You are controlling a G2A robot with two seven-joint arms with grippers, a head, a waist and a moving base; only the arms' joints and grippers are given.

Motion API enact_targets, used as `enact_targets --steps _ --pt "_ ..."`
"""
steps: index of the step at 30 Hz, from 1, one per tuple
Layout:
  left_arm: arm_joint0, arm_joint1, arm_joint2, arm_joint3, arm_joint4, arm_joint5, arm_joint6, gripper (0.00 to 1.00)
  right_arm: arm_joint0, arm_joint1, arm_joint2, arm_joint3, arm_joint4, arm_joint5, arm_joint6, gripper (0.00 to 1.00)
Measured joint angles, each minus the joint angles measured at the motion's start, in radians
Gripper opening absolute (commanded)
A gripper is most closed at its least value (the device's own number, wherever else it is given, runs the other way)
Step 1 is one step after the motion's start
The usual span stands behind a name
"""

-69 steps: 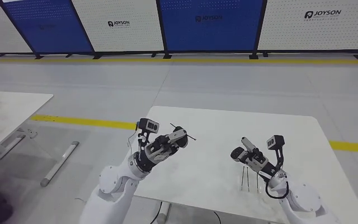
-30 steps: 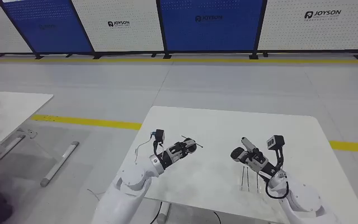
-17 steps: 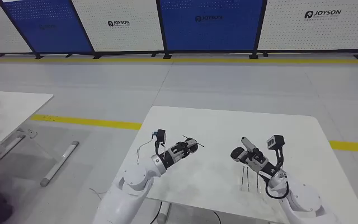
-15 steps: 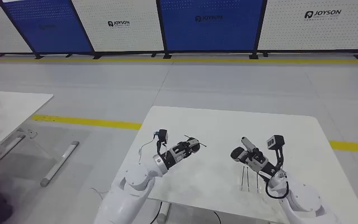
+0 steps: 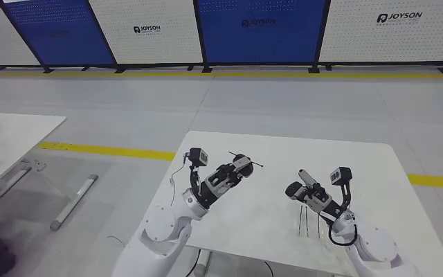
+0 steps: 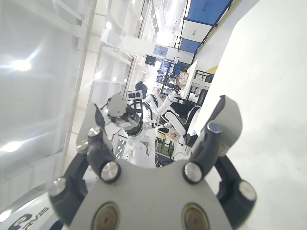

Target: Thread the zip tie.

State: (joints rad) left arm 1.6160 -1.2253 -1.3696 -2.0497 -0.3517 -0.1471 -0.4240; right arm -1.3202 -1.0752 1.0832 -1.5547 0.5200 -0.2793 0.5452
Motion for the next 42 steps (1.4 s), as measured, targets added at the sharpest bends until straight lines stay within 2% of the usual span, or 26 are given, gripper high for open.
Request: enact_targets --steps 2,5,7,10,13,17,21,23,26,29,32,42 --pt "0.017 0.002 -0.012 -0.028 -0.015 -0.019 -0.003 0.0 0.0 0.0 0.0 0.0 0.0 0.0 0.0 1.0" --pt "0.033 0.004 -0.022 -0.044 -0.023 -0.029 -0.005 0.0 0.0 0.0 0.0 0.0 0.0 0.0 0.0 1.0" --pt "0.033 0.005 -0.02 -0.04 -0.006 -0.019 -0.005 0.0 0.0 0.0 0.0 0.0 0.0 0.0 0.0 1.0" --pt "0.021 0.006 -0.007 -0.009 0.04 0.015 0.006 0.0 0.0 0.0 0.0 0.0 0.0 0.0 0.0 1.0" --pt "0.0 0.007 0.016 0.062 0.089 0.05 0.025 0.0 0.0 0.0 0.0 0.0 0.0 0.0 0.0 1.0" --pt "-0.039 0.004 0.053 0.192 0.131 0.077 0.045 0.0 0.0 0.0 0.0 0.0 0.0 0.0 0.0 1.0" --pt "-0.064 0.004 0.074 0.291 0.193 0.068 0.066 0.0 0.0 0.0 0.0 0.0 0.0 0.0 0.0 1.0" --pt "-0.073 0.004 0.077 0.336 0.195 0.066 0.083 0.0 0.0 0.0 0.0 0.0 0.0 0.0 0.0 1.0" --pt "-0.087 0.003 0.083 0.38 0.205 0.058 0.095 0.0 0.0 0.0 0.0 0.0 0.0 0.0 0.0 1.0" --pt "-0.093 0.002 0.103 0.403 0.232 0.044 0.099 0.0 0.0 0.0 0.0 0.0 0.0 0.0 0.0 1.0" --pt "-0.096 0.001 0.12 0.409 0.206 0.04 0.074 0.0 0.0 0.0 0.0 0.0 0.0 0.0 0.0 1.0" --pt "-0.096 0.001 0.12 0.408 0.207 0.04 0.074 0.0 0.0 0.0 0.0 0.0 0.0 0.0 0.0 1.0"
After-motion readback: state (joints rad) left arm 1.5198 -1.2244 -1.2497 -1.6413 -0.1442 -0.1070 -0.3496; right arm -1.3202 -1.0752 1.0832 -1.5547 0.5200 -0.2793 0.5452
